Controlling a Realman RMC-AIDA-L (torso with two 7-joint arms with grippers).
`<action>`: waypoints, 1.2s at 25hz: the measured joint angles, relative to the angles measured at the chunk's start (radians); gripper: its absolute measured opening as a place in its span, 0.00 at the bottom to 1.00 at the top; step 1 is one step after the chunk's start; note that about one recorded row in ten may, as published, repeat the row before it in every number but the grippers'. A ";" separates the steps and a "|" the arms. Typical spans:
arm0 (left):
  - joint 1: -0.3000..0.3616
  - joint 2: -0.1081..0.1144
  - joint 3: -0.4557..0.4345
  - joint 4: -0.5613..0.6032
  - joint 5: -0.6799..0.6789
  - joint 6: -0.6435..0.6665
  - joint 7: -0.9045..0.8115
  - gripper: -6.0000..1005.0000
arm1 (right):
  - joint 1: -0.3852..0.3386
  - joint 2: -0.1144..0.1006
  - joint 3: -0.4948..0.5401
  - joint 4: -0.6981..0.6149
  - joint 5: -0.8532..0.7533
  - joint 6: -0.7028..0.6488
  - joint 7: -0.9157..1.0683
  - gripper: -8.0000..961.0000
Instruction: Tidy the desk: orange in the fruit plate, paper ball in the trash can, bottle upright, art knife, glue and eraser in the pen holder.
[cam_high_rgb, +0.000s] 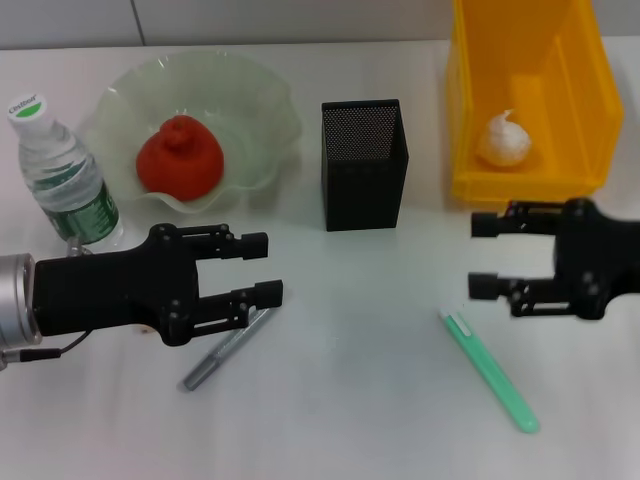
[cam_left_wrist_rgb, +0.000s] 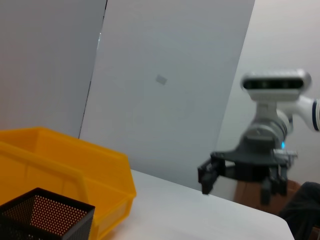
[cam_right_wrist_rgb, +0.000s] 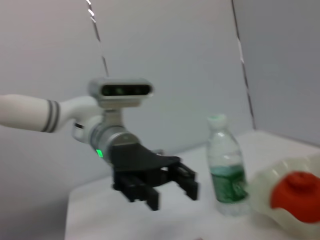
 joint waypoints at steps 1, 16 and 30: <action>0.001 0.000 0.000 -0.001 0.000 -0.001 0.000 0.56 | 0.011 -0.007 0.013 -0.070 -0.033 -0.006 0.094 0.76; 0.008 -0.002 0.001 -0.012 0.002 -0.010 0.001 0.56 | 0.362 -0.103 0.079 -0.363 -0.592 -0.279 0.864 0.76; 0.009 -0.012 0.001 -0.012 0.002 -0.032 0.033 0.56 | 0.596 -0.083 -0.055 -0.056 -0.836 -0.188 1.052 0.76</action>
